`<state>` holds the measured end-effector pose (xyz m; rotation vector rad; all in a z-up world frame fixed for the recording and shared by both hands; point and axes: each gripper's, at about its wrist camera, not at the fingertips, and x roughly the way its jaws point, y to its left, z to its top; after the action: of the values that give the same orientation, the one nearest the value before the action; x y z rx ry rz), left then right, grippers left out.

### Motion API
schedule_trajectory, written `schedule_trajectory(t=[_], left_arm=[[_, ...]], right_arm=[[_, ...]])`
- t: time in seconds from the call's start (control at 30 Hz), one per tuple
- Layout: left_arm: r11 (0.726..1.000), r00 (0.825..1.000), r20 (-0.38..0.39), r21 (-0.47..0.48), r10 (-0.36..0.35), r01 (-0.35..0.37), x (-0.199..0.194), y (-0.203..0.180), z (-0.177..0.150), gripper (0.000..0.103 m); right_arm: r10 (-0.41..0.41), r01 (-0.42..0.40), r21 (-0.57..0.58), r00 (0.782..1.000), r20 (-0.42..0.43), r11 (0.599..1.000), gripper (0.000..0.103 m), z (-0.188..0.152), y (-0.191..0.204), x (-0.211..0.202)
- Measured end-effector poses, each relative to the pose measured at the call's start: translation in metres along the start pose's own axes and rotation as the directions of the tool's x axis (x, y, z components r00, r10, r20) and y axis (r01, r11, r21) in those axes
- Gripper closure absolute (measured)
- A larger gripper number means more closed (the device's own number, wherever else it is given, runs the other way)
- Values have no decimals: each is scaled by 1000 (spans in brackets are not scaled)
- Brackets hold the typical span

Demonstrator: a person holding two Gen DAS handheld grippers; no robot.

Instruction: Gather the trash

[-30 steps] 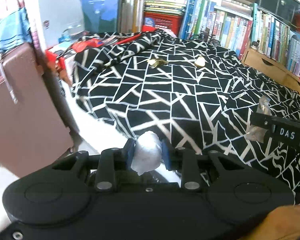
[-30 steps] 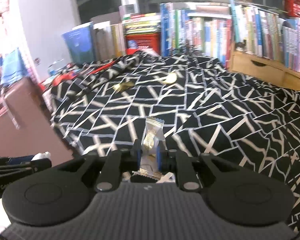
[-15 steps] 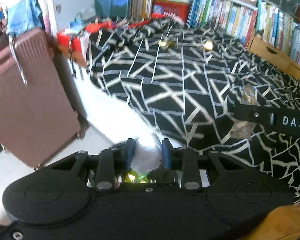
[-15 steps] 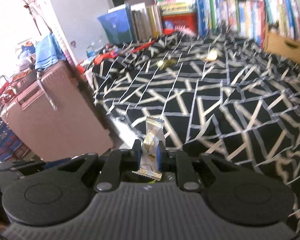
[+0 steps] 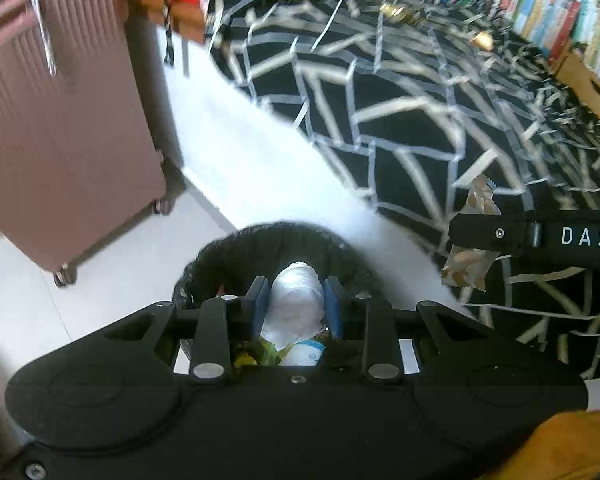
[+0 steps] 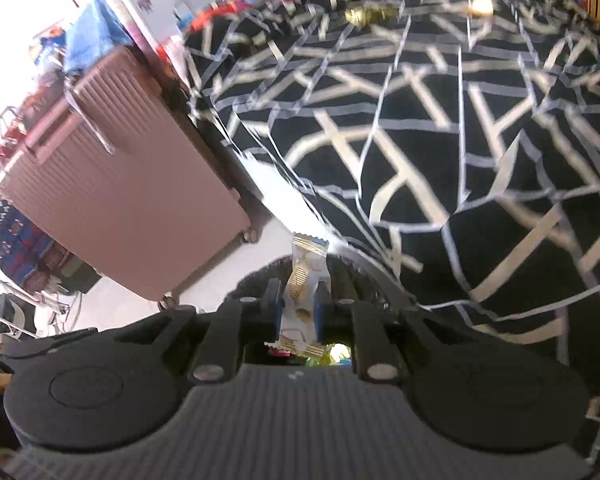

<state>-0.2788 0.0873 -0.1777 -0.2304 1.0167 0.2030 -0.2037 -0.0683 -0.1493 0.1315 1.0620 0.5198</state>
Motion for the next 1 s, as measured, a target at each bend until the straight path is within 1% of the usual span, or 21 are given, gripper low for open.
schedule_trajectory(t=[0.13,0.23,0.3,0.33,0.37,0.4,0.43,0.5,0.57,0.67,0.73,0.8,0.87,0.93,1.0], left_arm=[[1000,999,-40,25,5,-4,44,14,-12,74],[1000,998,-65,-3,-20,20,72,27,-17,74],[1000,997,-73,-10,-27,27,87,32,-21,74],[1000,997,-78,-12,-25,24,96,34,-24,73],[1000,996,-82,-14,-22,20,103,36,-26,71],[1000,996,-87,-16,-17,16,110,37,-28,69],[1000,996,-93,-17,-16,14,116,38,-30,62],[1000,995,-99,-22,-17,15,124,39,-33,56],[999,995,-101,-27,-21,19,129,39,-35,48],[999,994,-108,-36,-15,12,134,40,-35,43],[999,993,-117,-47,-12,6,134,41,-32,41],[998,993,-117,-54,-17,11,128,41,-27,38],[999,994,-110,-52,-20,14,119,39,-20,29],[999,995,-96,-41,-16,12,106,36,-11,27],[999,996,-85,-29,-17,15,92,32,-2,26]], right_arm=[[-24,26,51,999,-39,998,83,-14,-5,43],[-34,38,60,997,-67,998,82,-23,-7,71],[-38,43,64,996,-83,997,78,-28,-9,89],[-42,47,65,995,-88,997,78,-30,-11,96],[-48,54,67,995,-92,996,75,-33,-13,104],[-54,61,70,994,-96,996,60,-35,-14,108],[-57,64,74,993,-99,995,57,-36,-14,114],[-56,65,84,993,-99,994,48,-38,-19,122],[-55,65,90,993,-102,994,44,-40,-21,127],[-58,69,95,992,-109,993,41,-41,-21,131],[-60,71,99,992,-113,993,41,-40,-20,129],[-62,73,96,992,-113,993,38,-36,-16,125],[-62,72,92,992,-108,993,37,-32,-12,117],[-66,74,84,993,-98,994,35,-27,-7,106],[-71,77,79,994,-83,994,34,-20,-1,93]])
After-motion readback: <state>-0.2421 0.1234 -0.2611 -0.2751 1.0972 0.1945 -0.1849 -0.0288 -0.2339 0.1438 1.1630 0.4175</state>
